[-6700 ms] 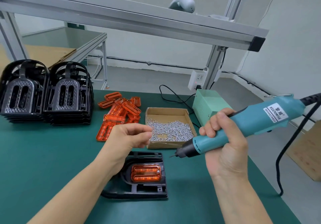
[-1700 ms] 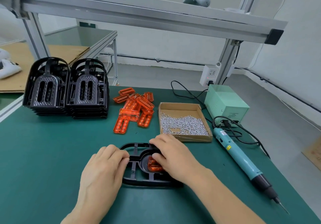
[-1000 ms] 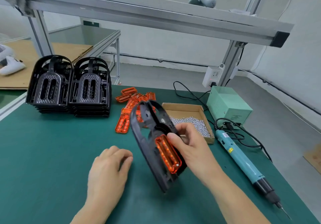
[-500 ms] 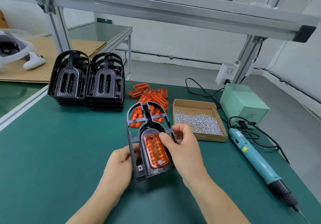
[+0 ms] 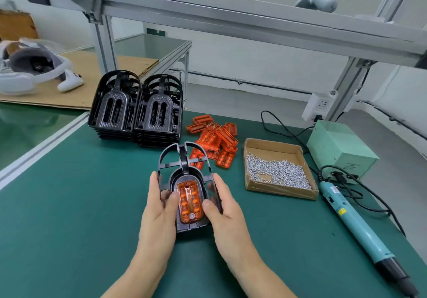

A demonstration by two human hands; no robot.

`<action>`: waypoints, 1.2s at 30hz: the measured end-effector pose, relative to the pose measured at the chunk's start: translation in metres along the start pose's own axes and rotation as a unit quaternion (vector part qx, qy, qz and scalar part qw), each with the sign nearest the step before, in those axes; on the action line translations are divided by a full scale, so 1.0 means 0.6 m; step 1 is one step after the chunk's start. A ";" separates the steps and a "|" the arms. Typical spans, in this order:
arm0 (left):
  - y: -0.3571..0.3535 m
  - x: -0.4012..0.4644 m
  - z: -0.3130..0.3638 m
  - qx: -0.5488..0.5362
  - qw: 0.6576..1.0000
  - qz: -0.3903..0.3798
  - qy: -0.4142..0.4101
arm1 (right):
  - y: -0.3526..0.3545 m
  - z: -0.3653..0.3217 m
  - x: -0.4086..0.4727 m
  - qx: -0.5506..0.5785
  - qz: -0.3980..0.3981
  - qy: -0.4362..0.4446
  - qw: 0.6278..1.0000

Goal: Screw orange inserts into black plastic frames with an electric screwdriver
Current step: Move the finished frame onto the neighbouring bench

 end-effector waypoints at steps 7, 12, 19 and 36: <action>0.015 -0.001 -0.001 0.028 0.999 0.016 0.006 | -0.017 0.015 0.002 -0.017 -0.028 -0.009 0.999; 0.031 0.003 0.008 0.042 0.999 0.028 0.010 | -0.029 -0.001 0.015 -0.040 -0.047 0.015 0.998; 0.078 0.011 0.033 0.064 0.996 0.065 -0.014 | -0.076 -0.023 0.038 -0.059 -0.092 0.030 0.994; 0.264 0.004 0.097 0.071 0.975 0.201 -0.055 | -0.272 -0.086 0.089 -0.054 -0.221 0.076 0.971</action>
Point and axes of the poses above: each hand's wrist, its own x-axis towards the middle knuckle, its own y-axis out of the back of the hand, z = x × y, the point moved 8 cm from there along x, towards the middle knuckle, and after that the axes turned 12 degrees about y, right-handed, at the moved point
